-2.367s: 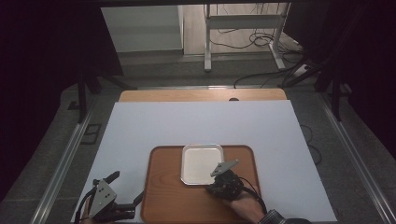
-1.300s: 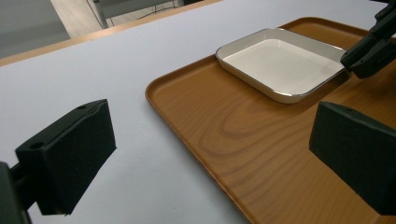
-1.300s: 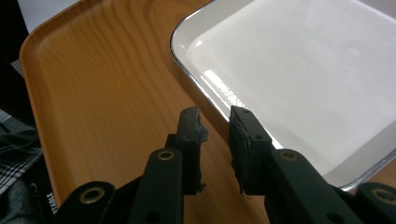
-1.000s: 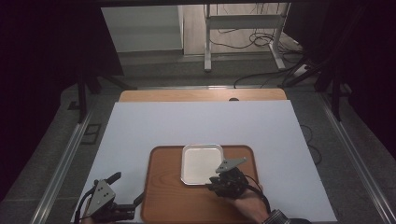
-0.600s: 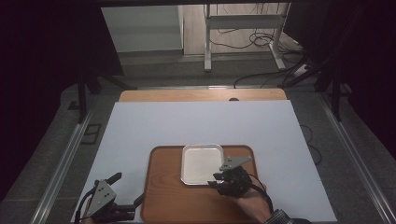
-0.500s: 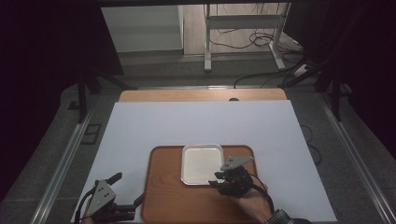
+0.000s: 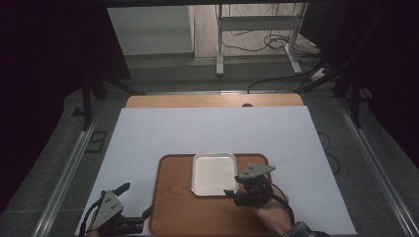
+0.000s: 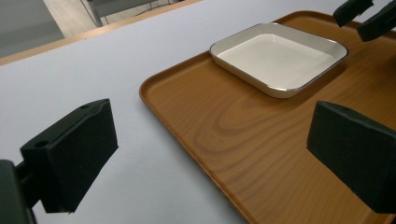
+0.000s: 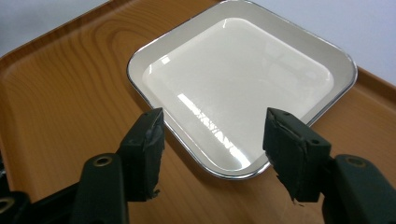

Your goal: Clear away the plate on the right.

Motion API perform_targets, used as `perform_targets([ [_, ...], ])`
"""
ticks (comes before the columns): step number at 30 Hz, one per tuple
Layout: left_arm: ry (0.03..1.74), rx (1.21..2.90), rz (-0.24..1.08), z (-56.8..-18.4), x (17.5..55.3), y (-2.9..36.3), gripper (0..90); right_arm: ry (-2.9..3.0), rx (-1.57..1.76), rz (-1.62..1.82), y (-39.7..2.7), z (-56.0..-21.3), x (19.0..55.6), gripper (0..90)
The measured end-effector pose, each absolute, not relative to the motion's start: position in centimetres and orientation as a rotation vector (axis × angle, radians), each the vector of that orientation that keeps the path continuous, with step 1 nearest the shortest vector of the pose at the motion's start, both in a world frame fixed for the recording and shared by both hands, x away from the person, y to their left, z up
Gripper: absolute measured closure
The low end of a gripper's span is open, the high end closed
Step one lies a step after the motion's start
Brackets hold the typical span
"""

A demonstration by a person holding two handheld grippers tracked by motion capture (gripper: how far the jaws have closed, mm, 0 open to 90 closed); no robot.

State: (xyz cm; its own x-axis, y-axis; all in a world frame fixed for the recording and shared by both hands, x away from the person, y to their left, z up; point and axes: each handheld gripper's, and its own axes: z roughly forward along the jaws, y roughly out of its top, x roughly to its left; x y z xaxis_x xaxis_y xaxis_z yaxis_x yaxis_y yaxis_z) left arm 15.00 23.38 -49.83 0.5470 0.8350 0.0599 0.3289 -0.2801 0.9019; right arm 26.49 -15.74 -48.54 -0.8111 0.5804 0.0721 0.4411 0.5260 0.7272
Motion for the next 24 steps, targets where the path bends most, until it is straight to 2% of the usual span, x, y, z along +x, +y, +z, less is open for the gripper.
perform_targets([
  [10, 0.947, 1.858, 0.692, -49.8, 15.0, 23.3, 1.5, 2.548, 0.873, 1.167, -16.3, -48.3, 26.7, 28.1],
  [24, 0.941, 1.851, 0.681, -49.8, 14.9, 23.3, 1.4, 2.495, 0.86, 1.229, -17.2, -48.0, 27.0, 10.0],
])
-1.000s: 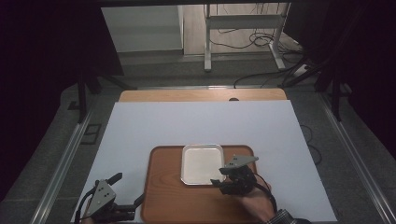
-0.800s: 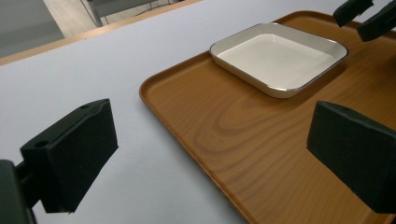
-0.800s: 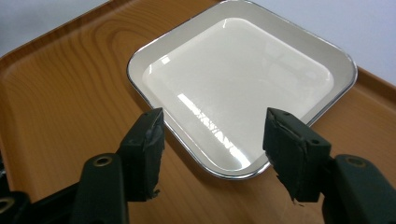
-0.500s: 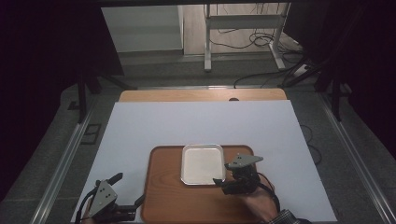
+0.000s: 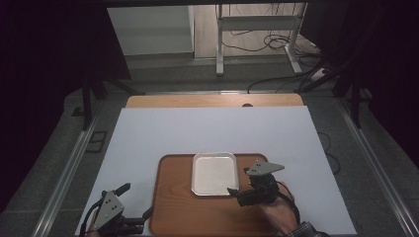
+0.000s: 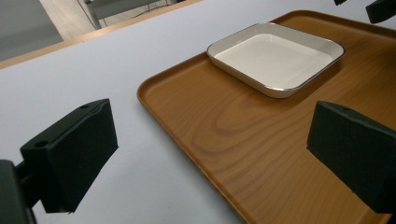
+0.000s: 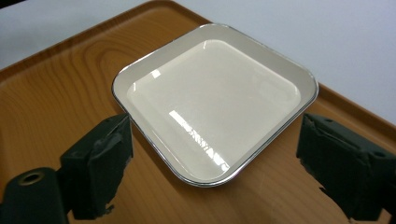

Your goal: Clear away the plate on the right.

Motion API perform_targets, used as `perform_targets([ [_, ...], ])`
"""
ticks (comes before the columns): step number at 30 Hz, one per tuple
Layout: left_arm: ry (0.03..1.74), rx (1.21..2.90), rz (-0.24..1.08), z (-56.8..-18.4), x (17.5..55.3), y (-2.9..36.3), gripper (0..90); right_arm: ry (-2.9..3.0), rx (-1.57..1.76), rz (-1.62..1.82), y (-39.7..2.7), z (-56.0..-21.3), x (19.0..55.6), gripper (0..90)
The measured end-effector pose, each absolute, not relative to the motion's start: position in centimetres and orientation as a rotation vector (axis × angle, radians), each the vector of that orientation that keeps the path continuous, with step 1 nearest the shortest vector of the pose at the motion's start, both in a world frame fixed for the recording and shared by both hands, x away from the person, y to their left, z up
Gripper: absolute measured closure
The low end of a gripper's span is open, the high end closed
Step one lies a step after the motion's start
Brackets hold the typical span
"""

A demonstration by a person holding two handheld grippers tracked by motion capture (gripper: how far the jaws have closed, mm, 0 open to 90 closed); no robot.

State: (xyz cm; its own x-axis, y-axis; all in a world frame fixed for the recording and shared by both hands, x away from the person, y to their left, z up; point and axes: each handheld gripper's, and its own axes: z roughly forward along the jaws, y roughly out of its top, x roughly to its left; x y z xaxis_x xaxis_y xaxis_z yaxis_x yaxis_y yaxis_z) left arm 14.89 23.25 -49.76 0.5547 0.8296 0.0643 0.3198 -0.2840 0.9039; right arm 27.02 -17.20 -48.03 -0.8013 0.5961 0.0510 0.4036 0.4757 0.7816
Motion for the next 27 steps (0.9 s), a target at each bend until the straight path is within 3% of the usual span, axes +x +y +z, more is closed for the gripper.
perform_targets([
  [19, 0.944, 1.858, 0.68, -49.8, 14.8, 23.3, 1.3, 2.45, 0.832, 1.287, -18.6, -46.9, 26.4, 0.0],
  [27, 0.943, 1.856, 0.678, -49.8, 14.7, 23.3, 1.2, 2.452, 0.851, 1.291, -19.1, -46.9, 25.9, 0.0],
])
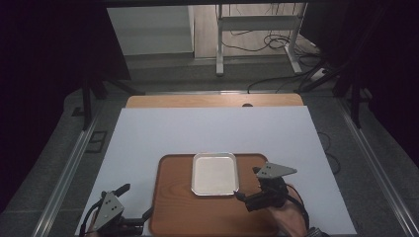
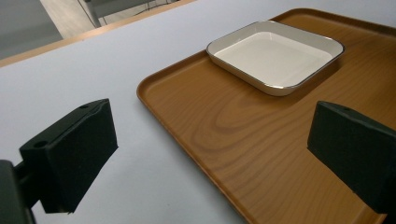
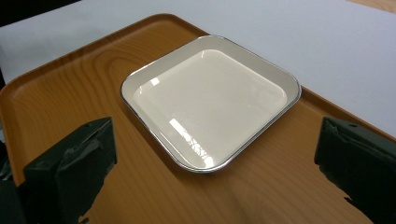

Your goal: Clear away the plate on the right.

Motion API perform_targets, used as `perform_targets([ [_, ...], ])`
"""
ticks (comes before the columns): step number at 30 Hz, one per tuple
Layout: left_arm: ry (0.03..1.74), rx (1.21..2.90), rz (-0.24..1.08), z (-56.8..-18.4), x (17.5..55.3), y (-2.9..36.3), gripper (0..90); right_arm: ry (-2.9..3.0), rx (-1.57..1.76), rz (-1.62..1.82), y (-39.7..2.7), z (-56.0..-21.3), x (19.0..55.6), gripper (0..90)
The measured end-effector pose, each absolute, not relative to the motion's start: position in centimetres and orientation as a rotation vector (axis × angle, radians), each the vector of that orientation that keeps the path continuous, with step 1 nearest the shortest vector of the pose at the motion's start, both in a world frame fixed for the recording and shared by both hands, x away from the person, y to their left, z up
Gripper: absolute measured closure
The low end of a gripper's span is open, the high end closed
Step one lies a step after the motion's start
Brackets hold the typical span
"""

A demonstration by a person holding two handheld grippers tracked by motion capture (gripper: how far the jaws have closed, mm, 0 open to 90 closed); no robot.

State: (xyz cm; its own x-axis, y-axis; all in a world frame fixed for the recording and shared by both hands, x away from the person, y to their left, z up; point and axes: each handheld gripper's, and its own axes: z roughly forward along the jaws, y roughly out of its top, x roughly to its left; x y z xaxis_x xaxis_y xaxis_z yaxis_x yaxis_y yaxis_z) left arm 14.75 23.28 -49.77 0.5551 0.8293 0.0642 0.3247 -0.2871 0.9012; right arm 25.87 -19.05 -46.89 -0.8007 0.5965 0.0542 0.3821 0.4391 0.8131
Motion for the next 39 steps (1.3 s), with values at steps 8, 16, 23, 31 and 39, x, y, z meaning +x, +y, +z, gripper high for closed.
perform_targets([
  [8, 0.932, 1.863, 0.684, -49.8, 14.8, 23.2, 0.9, 2.453, 0.88, 1.322, -19.8, -46.8, 25.5, 0.0],
  [16, 0.932, 1.871, 0.686, -49.9, 14.7, 23.2, 0.7, 2.412, 0.883, 1.307, -20.4, -46.5, 24.7, 0.0],
  [23, 0.933, 1.867, 0.692, -49.8, 14.7, 23.3, 0.7, 2.346, 0.906, 1.319, -21.3, -46.4, 24.2, 0.0],
  [31, 0.937, 1.864, 0.694, -49.8, 14.7, 23.4, 0.5, 2.306, 0.931, 1.317, -22.3, -46.3, 23.7, 0.0],
  [39, 0.937, 1.861, 0.699, -49.8, 14.7, 23.4, 0.3, 2.287, 0.936, 1.302, -22.9, -46.3, 23.3, 0.0],
])
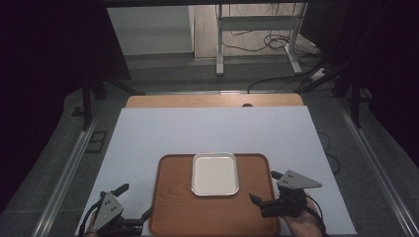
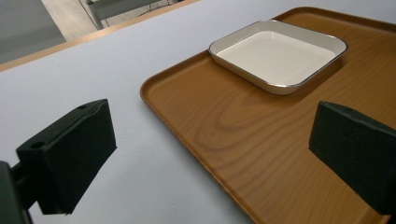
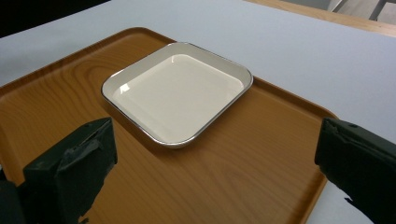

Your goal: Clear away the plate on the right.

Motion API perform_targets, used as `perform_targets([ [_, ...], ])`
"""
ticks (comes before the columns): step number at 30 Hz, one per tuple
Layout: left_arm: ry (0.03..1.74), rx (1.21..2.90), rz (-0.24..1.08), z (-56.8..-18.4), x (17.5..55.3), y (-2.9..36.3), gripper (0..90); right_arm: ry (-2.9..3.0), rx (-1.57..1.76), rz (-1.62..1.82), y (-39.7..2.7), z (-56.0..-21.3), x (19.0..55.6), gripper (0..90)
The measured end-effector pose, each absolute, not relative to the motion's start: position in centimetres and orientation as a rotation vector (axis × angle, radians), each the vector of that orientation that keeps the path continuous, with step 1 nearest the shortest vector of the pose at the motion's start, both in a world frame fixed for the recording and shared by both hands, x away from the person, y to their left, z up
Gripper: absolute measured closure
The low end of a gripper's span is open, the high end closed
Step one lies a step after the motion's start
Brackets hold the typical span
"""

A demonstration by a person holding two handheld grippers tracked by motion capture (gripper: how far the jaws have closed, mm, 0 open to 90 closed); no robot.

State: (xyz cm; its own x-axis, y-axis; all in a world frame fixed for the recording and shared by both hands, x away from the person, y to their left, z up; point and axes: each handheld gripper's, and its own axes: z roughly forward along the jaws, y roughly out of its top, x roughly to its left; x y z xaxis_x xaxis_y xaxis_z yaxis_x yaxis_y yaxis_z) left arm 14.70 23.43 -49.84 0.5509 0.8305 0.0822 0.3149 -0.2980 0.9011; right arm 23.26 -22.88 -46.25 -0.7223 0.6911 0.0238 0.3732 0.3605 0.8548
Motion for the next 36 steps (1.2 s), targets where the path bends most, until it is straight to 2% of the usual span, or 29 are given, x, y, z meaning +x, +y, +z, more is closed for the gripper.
perform_targets([
  [36, 0.948, 1.864, 0.683, -50.0, 14.8, 23.6, 0.0, 2.241, 1.017, 1.242, -26.4, -47.4, 21.1, 0.0],
])
